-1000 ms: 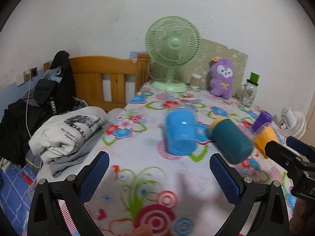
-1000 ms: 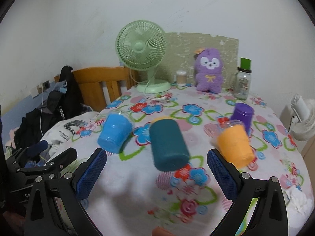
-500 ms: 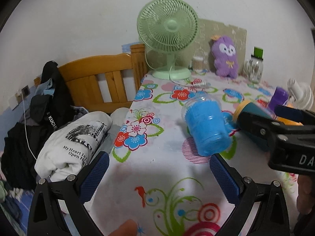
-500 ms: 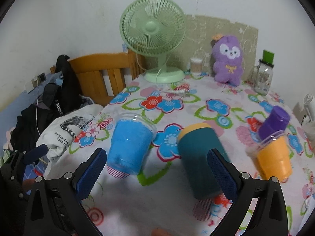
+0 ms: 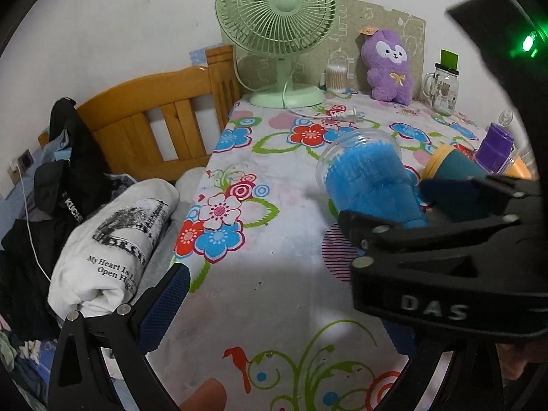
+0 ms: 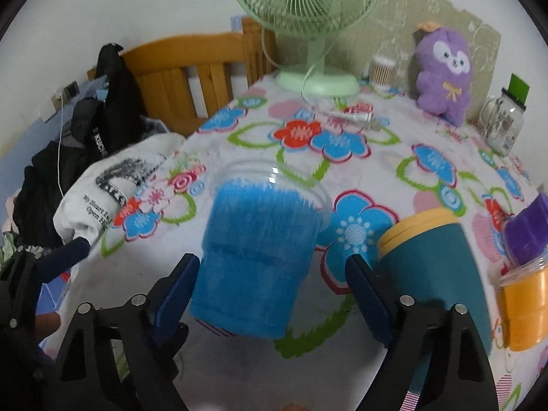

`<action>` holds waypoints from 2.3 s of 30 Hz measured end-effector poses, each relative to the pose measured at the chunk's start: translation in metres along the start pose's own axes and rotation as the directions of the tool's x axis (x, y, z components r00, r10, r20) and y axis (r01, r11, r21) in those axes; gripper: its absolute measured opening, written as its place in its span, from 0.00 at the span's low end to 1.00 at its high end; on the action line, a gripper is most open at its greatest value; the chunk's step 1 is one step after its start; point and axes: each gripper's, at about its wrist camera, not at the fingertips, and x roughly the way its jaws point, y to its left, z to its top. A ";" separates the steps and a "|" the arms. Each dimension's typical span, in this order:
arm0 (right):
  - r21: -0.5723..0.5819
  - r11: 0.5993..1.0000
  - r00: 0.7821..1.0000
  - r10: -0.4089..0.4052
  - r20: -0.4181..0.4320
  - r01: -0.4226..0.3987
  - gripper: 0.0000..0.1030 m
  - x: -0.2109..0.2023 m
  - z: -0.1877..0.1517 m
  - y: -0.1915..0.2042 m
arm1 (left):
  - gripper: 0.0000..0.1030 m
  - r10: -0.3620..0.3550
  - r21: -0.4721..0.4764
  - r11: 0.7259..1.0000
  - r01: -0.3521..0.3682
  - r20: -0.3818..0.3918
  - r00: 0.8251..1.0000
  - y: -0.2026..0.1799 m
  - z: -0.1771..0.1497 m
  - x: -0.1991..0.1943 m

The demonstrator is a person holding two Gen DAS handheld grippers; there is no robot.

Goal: Flip cup upside down
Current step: 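Close the right gripper around the blue cup's body, then lift the blue cup with the right gripper and tilt it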

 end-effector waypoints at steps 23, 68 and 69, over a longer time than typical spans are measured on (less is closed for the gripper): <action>-0.017 0.999 0.999 0.029 0.045 -0.029 0.60 -0.027 -0.004 -0.010 | 1.00 0.005 0.050 0.999 -0.006 0.026 1.000 -0.029 0.004 -0.023; -0.024 1.000 0.994 0.015 0.107 -0.012 0.60 -0.091 -0.045 -0.037 | 1.00 -0.031 0.055 0.998 0.028 0.042 0.999 -0.077 -0.022 -0.062; -0.022 1.000 0.994 0.014 0.107 -0.011 0.60 -0.093 -0.046 -0.038 | 1.00 -0.033 0.055 0.998 0.031 0.042 0.999 -0.079 -0.023 -0.063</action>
